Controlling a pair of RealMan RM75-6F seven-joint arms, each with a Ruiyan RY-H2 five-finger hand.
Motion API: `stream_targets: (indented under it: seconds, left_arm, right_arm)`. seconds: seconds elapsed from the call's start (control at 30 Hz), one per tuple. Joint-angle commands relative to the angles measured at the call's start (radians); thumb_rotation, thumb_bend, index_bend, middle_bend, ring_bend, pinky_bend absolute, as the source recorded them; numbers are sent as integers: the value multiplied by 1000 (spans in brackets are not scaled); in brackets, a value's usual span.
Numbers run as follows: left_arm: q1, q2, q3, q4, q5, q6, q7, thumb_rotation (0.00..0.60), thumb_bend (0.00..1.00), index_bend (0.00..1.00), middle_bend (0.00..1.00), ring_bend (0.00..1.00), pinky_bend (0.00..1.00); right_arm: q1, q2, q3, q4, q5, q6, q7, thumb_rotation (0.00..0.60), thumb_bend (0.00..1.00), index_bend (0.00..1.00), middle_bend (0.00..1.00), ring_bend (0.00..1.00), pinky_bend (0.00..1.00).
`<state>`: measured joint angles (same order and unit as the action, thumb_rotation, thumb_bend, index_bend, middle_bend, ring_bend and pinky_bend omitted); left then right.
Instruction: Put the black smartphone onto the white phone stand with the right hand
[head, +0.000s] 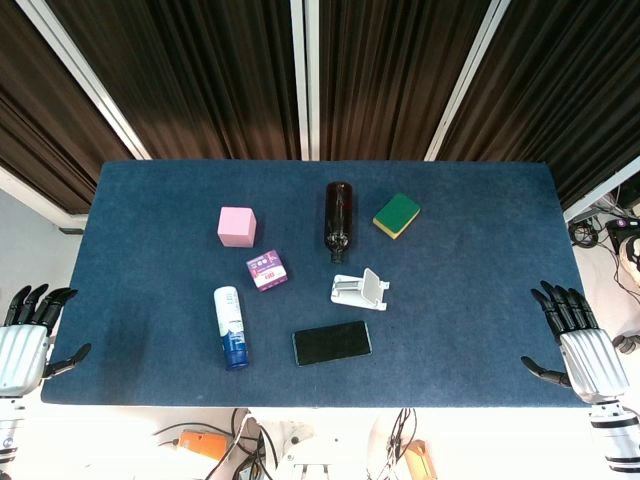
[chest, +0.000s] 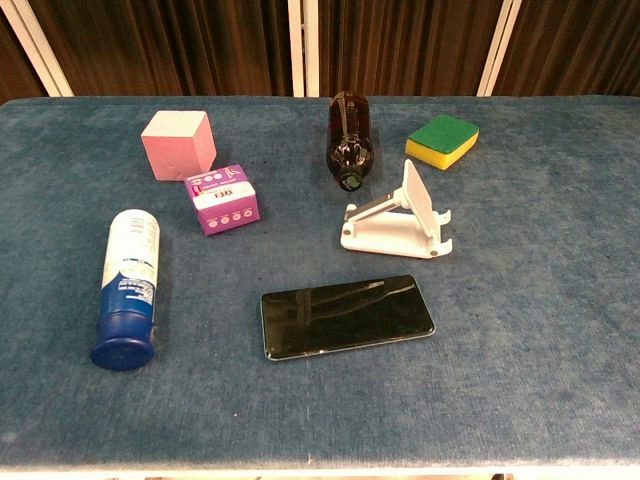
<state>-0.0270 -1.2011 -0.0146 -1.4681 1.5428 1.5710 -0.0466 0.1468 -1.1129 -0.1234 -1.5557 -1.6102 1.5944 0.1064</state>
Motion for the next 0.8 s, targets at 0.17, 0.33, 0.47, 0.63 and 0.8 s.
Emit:
stream_targets:
  seconds: [0.17,0.33,0.47,0.63,0.8]
  left_arm:
    - [-4,-1,-12,12,-19,-14,-6,600,113,169,162,68,0]
    - [-9,-4,-15,6,-10,-11,-3,600,113,168,162,68,0]
    - [-13,-8,-13,2,2,-9,5,600,113,169,162,68,0]
    - [-9,-6,-14,3,3,1,5,600,114,169,162,68,0]
    - [-1,-5,-16,17,-5,8,-12,600,113,169,162,68,0]
  right_arm:
    - [19,-3,-8,-75,-58,-69,-56,600,289,0,0,0,24]
    - [99,-14,-39,-225,-186,-212,-168,600,258,0,0,0,62]
    - [179,-81,-16,-372,-189,-410,-375,600,237,0,0,0,70]
    - [233,-224,66,-467,-7,-583,-620,600,237,5,0,0,73]
    - [290,-402,172,-463,269,-642,-856,600,290,72,0,0,74]
